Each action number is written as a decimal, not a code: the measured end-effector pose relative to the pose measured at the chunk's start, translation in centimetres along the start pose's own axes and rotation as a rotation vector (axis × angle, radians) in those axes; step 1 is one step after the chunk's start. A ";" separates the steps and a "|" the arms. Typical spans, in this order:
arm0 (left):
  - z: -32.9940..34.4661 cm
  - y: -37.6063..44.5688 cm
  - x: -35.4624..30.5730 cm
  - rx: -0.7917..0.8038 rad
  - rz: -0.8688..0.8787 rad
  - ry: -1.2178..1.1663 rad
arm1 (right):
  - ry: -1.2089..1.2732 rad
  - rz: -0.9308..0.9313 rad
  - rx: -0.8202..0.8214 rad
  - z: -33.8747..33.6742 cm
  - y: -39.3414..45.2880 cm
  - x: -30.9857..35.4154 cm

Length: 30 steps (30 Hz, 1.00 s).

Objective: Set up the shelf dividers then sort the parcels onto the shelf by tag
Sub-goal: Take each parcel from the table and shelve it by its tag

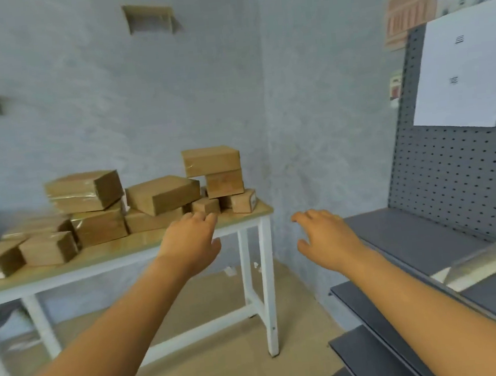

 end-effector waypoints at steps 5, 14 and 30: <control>3.9 3.3 6.5 0.007 -0.069 0.002 | 0.048 -0.067 0.000 3.4 8.6 3.5; 11.2 15.5 13.1 0.020 -0.135 0.019 | 0.097 -0.160 -0.027 9.4 25.7 4.0; 20.2 37.5 24.5 -0.251 -0.319 -0.241 | 0.414 -0.082 -0.141 14.5 50.9 1.7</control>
Point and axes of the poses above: each hand's wrist, its own y-axis towards the middle knuckle, its own z-axis out of the palm, x = y × z, the point moved 1 cm from there along y, towards the middle knuckle, and after that the axes turned 2 degrees about z, right-handed, at the moved point
